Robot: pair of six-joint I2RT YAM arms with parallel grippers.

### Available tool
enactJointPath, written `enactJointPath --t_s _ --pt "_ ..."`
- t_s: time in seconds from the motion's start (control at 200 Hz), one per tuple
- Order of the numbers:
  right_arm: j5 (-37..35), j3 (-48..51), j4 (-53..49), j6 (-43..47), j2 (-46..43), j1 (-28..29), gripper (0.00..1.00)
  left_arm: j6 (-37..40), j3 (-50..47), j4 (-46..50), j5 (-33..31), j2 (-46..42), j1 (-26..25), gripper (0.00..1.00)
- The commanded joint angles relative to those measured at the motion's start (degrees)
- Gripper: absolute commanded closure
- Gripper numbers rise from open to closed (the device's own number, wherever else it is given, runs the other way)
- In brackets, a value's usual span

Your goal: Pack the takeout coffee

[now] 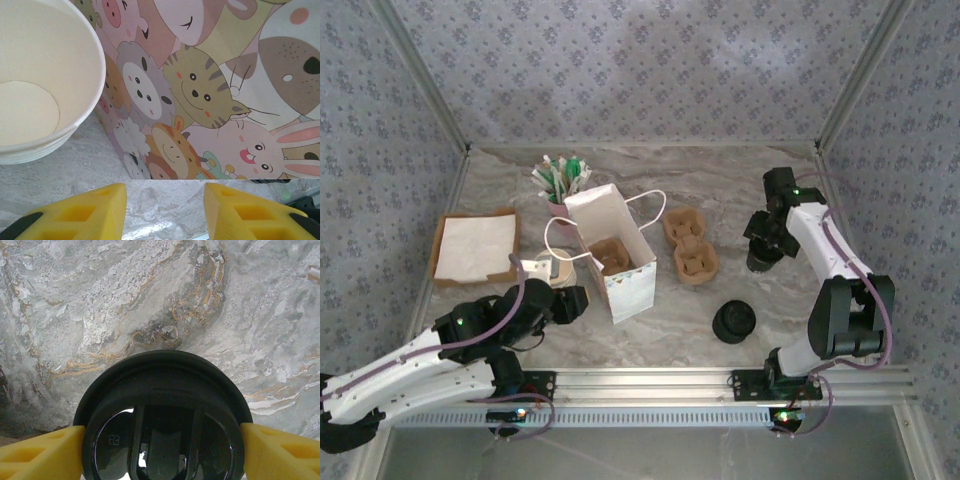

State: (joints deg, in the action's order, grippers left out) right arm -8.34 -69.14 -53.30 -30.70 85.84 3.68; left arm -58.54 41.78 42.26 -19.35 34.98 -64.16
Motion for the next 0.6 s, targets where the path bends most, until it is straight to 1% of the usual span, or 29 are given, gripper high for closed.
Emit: enactJointPath --t_s 0.0,0.18,0.6 --pt "-1.4 0.3 -0.5 -1.0 0.5 0.4 0.22 0.8 1.0 1.0 -1.5 0.3 -0.4 0.55" --pt "-1.2 0.3 -0.9 -0.4 -0.3 1.6 0.25 0.7 1.0 1.3 -1.6 0.2 -0.3 0.55" --pt "-3.0 0.3 -3.8 2.4 -4.7 8.0 0.27 0.7 1.5 2.2 -2.1 -0.5 -0.3 0.55"
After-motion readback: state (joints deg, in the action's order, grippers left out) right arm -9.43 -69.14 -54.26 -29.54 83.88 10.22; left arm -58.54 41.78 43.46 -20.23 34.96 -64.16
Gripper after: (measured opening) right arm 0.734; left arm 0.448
